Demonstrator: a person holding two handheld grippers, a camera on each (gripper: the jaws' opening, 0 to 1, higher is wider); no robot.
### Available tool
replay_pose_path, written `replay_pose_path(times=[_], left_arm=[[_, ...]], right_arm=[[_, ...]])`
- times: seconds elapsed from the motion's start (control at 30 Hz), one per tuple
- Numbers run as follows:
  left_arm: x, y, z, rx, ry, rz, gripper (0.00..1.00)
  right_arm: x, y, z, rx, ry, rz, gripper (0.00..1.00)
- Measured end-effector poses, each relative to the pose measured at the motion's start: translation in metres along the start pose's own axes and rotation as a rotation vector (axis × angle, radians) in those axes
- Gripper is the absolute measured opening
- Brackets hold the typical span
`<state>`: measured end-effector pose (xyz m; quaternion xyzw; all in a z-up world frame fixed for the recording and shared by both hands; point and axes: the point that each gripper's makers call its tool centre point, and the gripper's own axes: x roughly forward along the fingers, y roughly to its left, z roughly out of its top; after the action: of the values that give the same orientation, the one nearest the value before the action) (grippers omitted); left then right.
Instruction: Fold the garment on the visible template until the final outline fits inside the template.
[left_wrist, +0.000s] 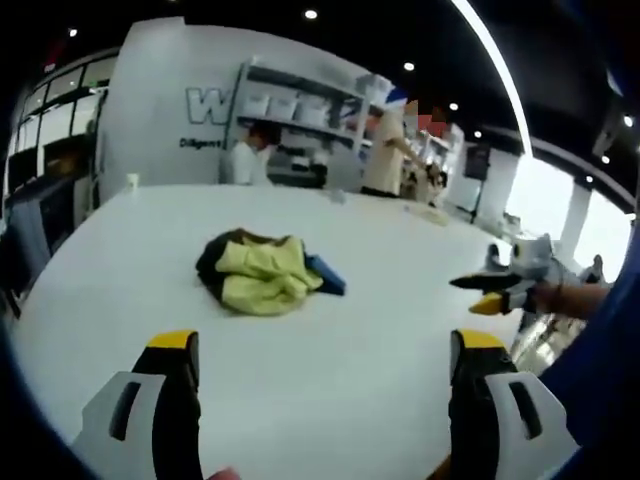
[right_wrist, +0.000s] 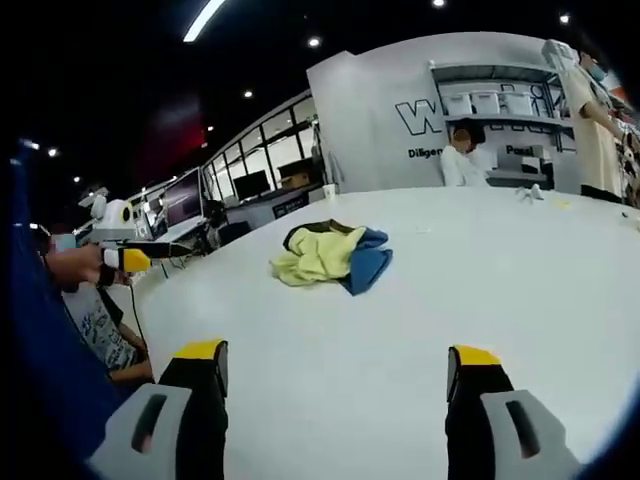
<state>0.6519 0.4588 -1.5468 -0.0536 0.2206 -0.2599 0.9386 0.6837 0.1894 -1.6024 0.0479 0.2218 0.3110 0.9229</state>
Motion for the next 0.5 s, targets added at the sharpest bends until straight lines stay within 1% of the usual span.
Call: replay_pose_path(times=[0.13,0.2,0.23,0.3,0.4,0.5], left_arm=[[0.001,0.0,-0.001,0.002,0.006,0.001,0.99],[0.001,-0.001,-0.002,0.001,0.01,-0.001,0.99],[0.001,-0.001,-0.002,0.0,0.01,-0.001,0.99],[0.001,0.0,-0.003,-0.004,0.012,-0.001,0.99],[0.001,-0.001,-0.004,-0.005,0.018,-0.001,0.99],[0.003,0.0,-0.004,-0.006,0.021,0.001,0.99]], right_arm=[[0.012,-0.001,0.01,-0.008,-0.007,0.022,0.88],[0.027,-0.006,0.018,-0.017,-0.005,0.049,0.87],[0.029,-0.006,0.019,-0.018,-0.005,0.054,0.86],[0.039,-0.009,0.023,-0.021,0.0,0.083,0.83],[0.057,-0.012,0.037,0.008,-0.022,0.131,0.8],[0.066,-0.014,0.041,0.003,-0.014,0.14,0.78]])
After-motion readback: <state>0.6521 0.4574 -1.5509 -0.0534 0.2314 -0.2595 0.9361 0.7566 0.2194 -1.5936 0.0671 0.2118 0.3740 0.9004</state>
